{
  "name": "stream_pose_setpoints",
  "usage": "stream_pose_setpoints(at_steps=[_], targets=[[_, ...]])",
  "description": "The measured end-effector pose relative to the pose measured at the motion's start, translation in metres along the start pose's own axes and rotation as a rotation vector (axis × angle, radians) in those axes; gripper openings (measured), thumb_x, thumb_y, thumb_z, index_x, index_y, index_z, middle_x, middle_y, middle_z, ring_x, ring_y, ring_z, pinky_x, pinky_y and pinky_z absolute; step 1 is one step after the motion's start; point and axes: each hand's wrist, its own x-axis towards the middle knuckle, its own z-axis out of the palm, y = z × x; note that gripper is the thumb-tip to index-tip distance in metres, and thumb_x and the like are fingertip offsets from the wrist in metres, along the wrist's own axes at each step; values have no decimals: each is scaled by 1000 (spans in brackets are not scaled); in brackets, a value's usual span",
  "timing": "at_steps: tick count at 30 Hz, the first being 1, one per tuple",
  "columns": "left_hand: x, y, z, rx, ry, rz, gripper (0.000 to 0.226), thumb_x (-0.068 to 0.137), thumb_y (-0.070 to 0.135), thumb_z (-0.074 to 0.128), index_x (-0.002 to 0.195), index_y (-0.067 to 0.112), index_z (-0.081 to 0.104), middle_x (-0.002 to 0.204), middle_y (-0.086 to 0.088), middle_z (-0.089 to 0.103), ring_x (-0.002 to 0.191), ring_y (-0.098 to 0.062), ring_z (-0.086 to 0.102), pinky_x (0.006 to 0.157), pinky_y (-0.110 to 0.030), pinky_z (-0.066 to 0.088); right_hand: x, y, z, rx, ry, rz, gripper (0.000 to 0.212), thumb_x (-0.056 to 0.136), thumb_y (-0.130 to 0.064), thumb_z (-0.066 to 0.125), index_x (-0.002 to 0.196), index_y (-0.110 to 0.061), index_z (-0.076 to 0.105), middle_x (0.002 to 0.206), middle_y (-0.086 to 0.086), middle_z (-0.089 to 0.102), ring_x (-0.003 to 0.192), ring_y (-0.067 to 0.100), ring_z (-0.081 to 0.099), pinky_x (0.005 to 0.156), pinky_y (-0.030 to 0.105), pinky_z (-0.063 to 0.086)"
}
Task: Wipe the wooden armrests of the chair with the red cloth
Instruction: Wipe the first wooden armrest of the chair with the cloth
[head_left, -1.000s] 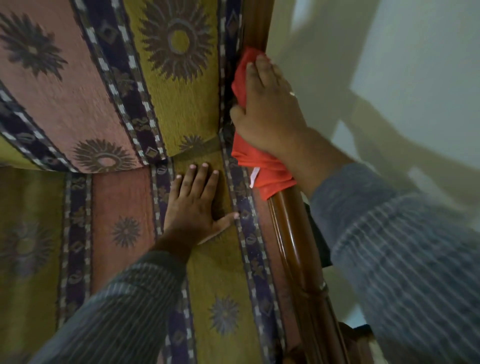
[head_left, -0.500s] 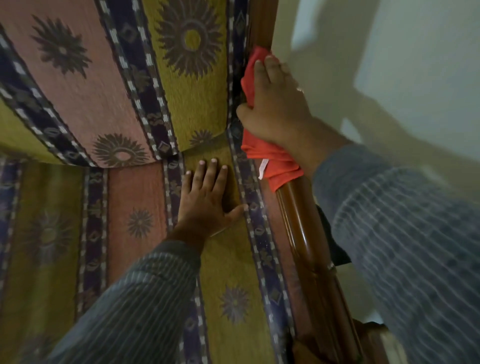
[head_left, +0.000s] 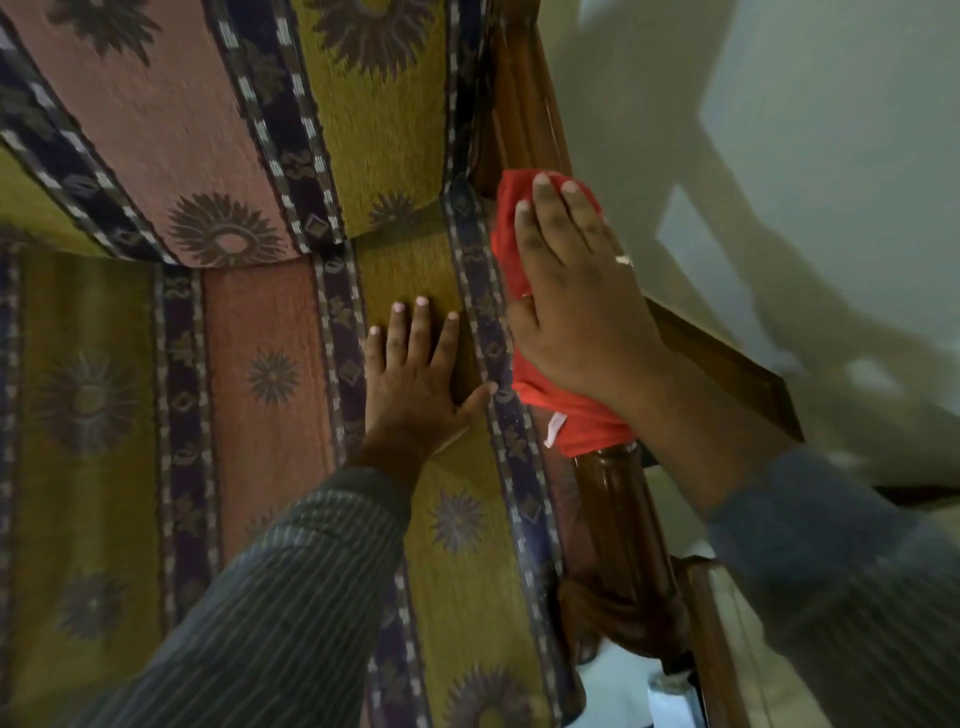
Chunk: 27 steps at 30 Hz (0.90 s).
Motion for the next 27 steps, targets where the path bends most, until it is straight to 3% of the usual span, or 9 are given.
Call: stream_pose_setpoints(at_steps=[5,9,13,20,27], targets=[[-19,16,5,-24,-18,-45,93,85,78,22,158,23,16,167,-16,8,154,-39,3,121,-61,6,8,-3,3,67,26,63,70,98,-39,35,155,-7,7,165,15,5,152,31,2,122,49,12],[-29,22,3,-27,-52,-37,94,84,79,17,159,22,13,168,-16,4,154,-39,0,122,-60,2,-43,-10,5,87,34,78,72,92,-40,22,155,-7,7,164,16,7,152,33,3,121,53,18],[-36,25,0,-25,-50,-53,95,83,79,18,159,21,14,168,-14,6,154,-37,2,122,-59,4,-91,-17,8,134,6,88,70,93,-36,22,155,-7,6,165,15,4,152,32,-1,120,53,22],[-51,30,3,-50,-59,-74,99,80,78,19,159,20,13,168,-14,4,154,-36,-1,122,-57,1,-68,-13,7,131,18,95,72,91,-39,16,154,-5,6,164,18,4,151,35,2,120,52,21],[-78,25,2,2,-110,-19,99,83,81,25,159,21,9,168,-13,3,154,-36,-1,123,-57,6,-155,-27,10,88,-45,71,72,94,-37,31,155,-8,8,165,14,3,152,32,-2,121,54,16]])
